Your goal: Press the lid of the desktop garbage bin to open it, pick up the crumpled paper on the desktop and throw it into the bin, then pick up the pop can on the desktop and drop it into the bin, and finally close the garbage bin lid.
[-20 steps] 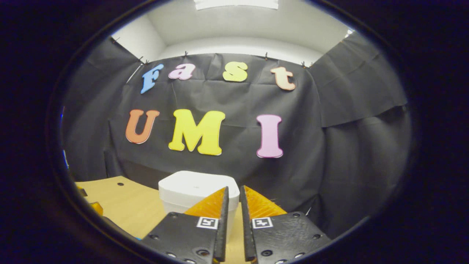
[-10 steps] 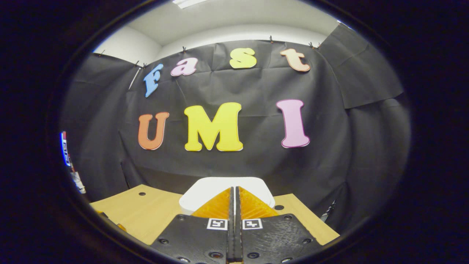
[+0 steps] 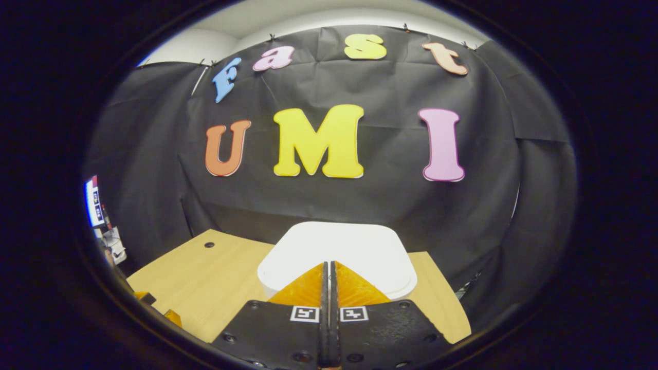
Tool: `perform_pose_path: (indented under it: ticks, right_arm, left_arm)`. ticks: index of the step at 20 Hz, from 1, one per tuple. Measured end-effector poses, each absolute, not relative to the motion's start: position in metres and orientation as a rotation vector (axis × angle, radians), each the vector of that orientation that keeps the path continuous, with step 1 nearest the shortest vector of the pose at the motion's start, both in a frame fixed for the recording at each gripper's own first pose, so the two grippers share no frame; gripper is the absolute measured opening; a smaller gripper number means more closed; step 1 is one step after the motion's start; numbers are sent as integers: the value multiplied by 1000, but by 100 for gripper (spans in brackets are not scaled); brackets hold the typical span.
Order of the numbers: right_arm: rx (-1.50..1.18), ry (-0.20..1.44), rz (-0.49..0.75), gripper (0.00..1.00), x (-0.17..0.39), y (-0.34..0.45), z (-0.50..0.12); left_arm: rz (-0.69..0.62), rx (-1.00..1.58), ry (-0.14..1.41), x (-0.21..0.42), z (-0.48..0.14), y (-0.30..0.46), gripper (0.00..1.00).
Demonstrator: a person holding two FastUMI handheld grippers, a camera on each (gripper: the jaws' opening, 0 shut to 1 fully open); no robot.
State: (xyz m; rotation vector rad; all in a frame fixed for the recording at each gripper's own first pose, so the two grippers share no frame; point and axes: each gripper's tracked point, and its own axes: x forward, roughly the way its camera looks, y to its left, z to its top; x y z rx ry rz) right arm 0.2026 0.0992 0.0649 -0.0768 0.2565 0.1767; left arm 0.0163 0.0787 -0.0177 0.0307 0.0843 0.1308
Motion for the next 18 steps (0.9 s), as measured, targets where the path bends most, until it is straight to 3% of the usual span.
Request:
perform_pose_path:
  ticks: [8, 18]
  right_arm:
    - [-37, 339, 167, 2, 208, 96, 42]
    - [-107, 276, 147, 0, 178, 96, 43]
  left_arm:
    - [122, 45, 84, 14, -15, 77, 100]
    - [105, 62, 81, 11, -11, 72, 100]
